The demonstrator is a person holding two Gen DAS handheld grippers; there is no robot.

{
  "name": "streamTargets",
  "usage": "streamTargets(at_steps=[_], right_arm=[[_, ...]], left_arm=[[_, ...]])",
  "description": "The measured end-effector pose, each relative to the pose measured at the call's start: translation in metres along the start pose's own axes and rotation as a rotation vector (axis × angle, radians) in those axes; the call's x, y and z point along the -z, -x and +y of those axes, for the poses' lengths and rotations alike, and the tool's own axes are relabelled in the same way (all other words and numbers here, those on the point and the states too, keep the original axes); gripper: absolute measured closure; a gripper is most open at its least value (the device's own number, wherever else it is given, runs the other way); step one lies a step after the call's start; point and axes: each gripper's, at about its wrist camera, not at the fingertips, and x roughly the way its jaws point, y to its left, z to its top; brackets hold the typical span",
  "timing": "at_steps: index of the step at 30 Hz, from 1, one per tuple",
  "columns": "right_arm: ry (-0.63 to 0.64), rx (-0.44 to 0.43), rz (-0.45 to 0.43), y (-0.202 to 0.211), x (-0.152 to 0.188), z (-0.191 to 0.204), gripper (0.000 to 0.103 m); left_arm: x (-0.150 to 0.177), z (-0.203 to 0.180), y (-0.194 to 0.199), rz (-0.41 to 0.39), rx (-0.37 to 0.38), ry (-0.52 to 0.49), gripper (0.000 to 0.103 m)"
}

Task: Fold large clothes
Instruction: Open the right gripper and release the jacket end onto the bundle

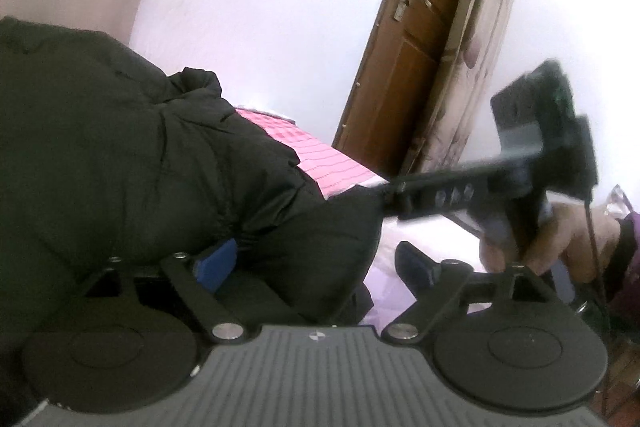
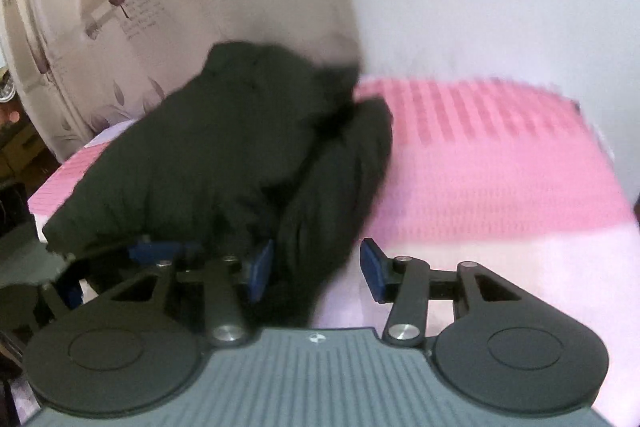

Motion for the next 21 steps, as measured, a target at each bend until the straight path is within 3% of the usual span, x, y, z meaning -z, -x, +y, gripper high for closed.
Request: streamTargets(at_steps=[5, 8, 13, 21], right_arm=[[-0.079, 0.012, -0.049, 0.009, 0.009, -0.008, 0.056], [-0.119, -0.044, -0.106, 0.022, 0.0, -0.003, 0.055], [-0.03, -0.039, -0.043, 0.013, 0.002, 0.018, 0.055], [-0.074, -0.01, -0.026, 0.008, 0.017, 0.007, 0.051]], left_arm=[[0.001, -0.004, 0.0, 0.006, -0.016, -0.03, 0.011], [0.001, -0.006, -0.002, 0.007, -0.023, -0.039, 0.01], [0.002, -0.006, -0.004, 0.007, -0.026, -0.042, 0.008], [0.004, -0.007, -0.003, 0.009, -0.028, -0.051, 0.006]])
